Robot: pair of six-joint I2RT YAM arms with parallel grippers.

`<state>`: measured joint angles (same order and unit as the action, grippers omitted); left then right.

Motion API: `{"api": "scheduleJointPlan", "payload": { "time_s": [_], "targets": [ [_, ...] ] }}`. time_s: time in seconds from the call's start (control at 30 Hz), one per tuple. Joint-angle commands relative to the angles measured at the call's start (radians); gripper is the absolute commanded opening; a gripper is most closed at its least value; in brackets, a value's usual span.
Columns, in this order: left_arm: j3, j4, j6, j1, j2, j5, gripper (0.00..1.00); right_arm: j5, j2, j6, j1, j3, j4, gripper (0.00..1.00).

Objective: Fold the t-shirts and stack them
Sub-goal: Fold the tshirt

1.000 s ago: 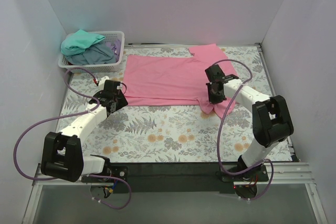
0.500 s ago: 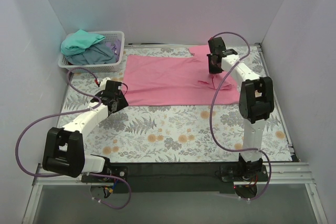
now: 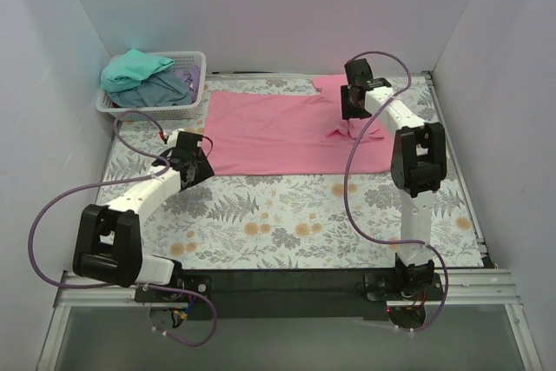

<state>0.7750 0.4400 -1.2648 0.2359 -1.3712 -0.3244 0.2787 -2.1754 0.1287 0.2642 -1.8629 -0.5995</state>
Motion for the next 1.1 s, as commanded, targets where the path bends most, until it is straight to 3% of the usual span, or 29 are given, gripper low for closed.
{"api": "scheduleJointPlan", "payload": {
  "time_s": [0.0, 0.13, 0.3, 0.43, 0.6, 0.77, 1.07],
  "targets": [
    [0.078, 0.005, -0.021, 0.003, -0.003, 0.024, 0.57, -0.027, 0.106, 0.029, -0.028, 0.046, 0.006, 0.51],
    [0.162, 0.005, -0.041, 0.005, -0.064, 0.068, 0.53, -0.149, 0.288, 0.094, -0.101, 0.232, 0.049, 0.5],
    [0.236, 0.008, -0.074, 0.003, -0.172, 0.139, 0.42, -0.427, 0.518, 0.189, -0.227, 0.558, 0.303, 0.46],
    [0.276, 0.017, -0.087, 0.0, -0.255, 0.13, 0.35, -0.585, 0.571, 0.258, -0.321, 0.778, 0.444, 0.43],
    [0.29, 0.039, -0.099, -0.039, -0.319, 0.113, 0.32, -0.693, 0.548, 0.324, -0.436, 0.924, 0.572, 0.42],
    [0.248, 0.06, -0.105, -0.084, -0.356, 0.113, 0.31, -0.705, 0.503, 0.367, -0.523, 1.057, 0.668, 0.41],
    [0.165, 0.126, -0.127, -0.11, -0.318, 0.139, 0.3, -0.644, 0.525, 0.379, -0.622, 1.162, 0.65, 0.41]
  ]
}}
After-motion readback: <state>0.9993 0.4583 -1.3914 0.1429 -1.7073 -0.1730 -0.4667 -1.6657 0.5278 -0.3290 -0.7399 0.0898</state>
